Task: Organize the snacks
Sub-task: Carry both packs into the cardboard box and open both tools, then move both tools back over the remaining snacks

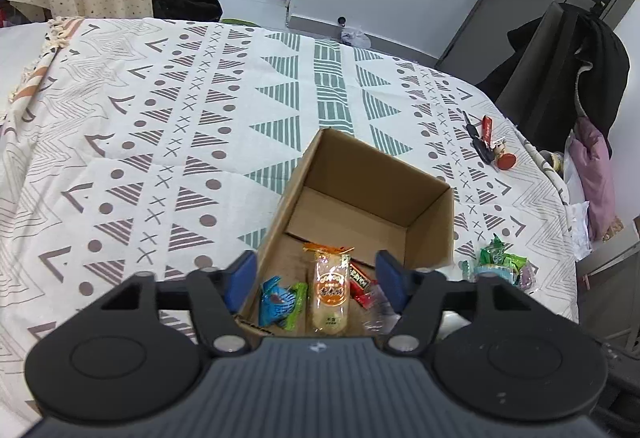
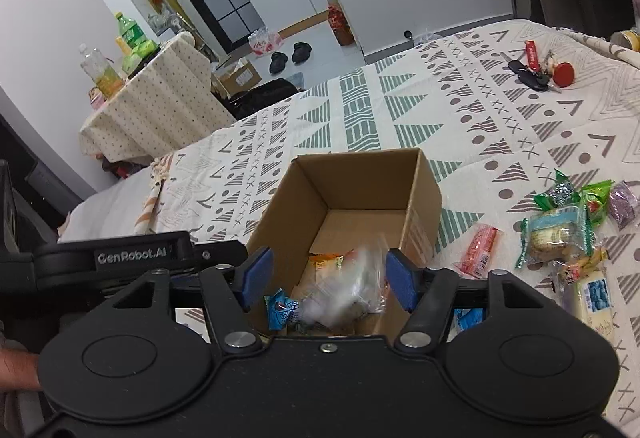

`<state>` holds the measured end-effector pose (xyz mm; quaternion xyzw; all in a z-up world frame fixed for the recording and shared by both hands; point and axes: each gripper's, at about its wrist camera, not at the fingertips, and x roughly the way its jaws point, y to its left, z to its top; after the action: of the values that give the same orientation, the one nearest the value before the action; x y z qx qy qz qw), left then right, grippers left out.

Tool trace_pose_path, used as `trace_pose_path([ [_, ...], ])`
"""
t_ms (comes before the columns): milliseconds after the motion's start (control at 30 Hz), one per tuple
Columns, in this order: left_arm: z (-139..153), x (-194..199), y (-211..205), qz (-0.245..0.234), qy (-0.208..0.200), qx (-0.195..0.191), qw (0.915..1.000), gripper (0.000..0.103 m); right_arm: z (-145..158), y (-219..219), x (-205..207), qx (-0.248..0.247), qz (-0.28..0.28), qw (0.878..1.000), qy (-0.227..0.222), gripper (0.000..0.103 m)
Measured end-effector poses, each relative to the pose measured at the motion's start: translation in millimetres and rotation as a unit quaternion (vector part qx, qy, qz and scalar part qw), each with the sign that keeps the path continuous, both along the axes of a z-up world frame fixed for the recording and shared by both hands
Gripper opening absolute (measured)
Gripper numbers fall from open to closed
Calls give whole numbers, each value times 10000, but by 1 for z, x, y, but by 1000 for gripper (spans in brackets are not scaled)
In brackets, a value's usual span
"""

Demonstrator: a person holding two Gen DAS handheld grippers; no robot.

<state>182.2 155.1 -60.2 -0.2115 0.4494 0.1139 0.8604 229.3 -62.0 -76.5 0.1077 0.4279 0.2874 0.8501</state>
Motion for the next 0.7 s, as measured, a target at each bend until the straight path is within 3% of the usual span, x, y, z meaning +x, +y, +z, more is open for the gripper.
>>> trace_pose_path([
  [133, 1, -3, -6, 0, 78, 61, 10000, 83, 4, -14, -1, -21, -148, 9999, -48, 72],
  [400, 8, -8, -31, -151, 43, 98, 9998, 90, 7, -54, -7, -14, -438, 9990, -86, 78],
  [700, 15, -13, -69, -399, -41, 90, 9992, 91, 12, -102, -15, 1, -692, 9975, -162, 81],
])
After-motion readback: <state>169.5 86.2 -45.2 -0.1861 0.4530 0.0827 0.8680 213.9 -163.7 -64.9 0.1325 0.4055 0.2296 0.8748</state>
